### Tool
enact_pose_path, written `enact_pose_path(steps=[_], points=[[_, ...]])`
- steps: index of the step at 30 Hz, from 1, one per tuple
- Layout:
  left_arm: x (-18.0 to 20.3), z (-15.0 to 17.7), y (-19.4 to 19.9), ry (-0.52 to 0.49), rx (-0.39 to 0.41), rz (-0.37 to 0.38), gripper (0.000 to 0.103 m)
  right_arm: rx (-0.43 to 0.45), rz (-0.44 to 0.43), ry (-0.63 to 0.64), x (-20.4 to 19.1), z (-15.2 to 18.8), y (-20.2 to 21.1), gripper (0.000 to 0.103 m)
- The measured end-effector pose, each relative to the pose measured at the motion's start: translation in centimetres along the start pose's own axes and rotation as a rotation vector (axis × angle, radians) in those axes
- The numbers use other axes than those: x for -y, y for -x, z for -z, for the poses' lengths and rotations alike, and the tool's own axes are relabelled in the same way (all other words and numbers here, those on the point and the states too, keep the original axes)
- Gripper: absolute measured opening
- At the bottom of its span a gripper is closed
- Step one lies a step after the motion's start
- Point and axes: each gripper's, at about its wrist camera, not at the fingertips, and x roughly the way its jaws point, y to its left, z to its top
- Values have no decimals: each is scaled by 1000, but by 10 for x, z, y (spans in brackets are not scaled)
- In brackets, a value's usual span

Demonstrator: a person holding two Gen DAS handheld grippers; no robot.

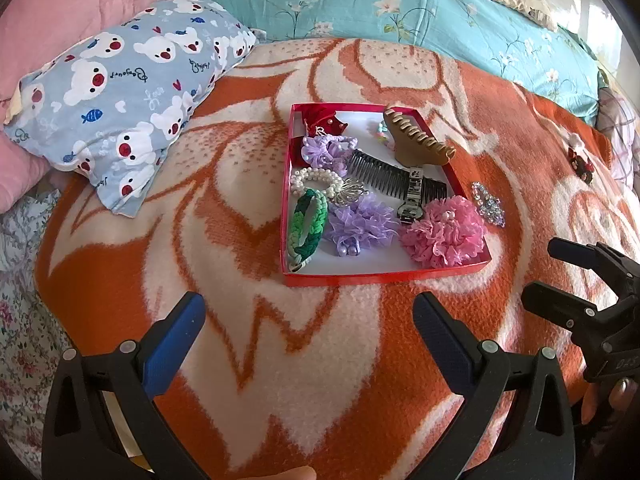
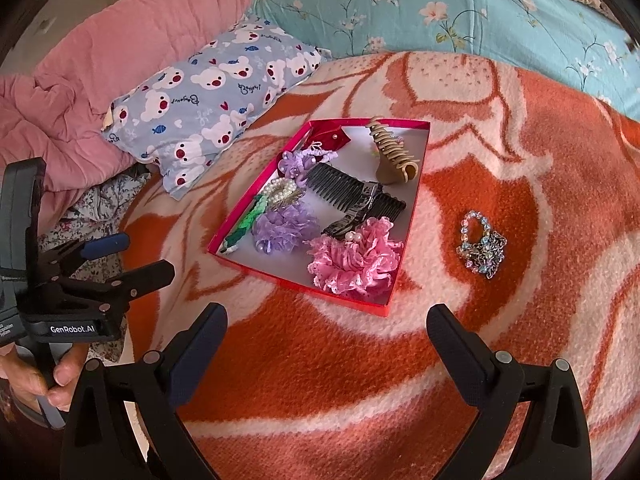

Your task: Organize jewelry

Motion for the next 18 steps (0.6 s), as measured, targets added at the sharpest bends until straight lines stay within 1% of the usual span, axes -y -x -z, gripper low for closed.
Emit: enact_pose_path(steps=[6, 10, 18], points=[[0, 0, 0, 0, 2, 3, 103, 2, 0, 1, 0, 0, 0, 101], [2, -1, 1, -8, 20, -7, 103, 7, 1, 1, 1, 1, 1, 101], [5, -2, -5, -13, 12, -3, 103, 6, 9, -27, 9, 1, -1, 101]])
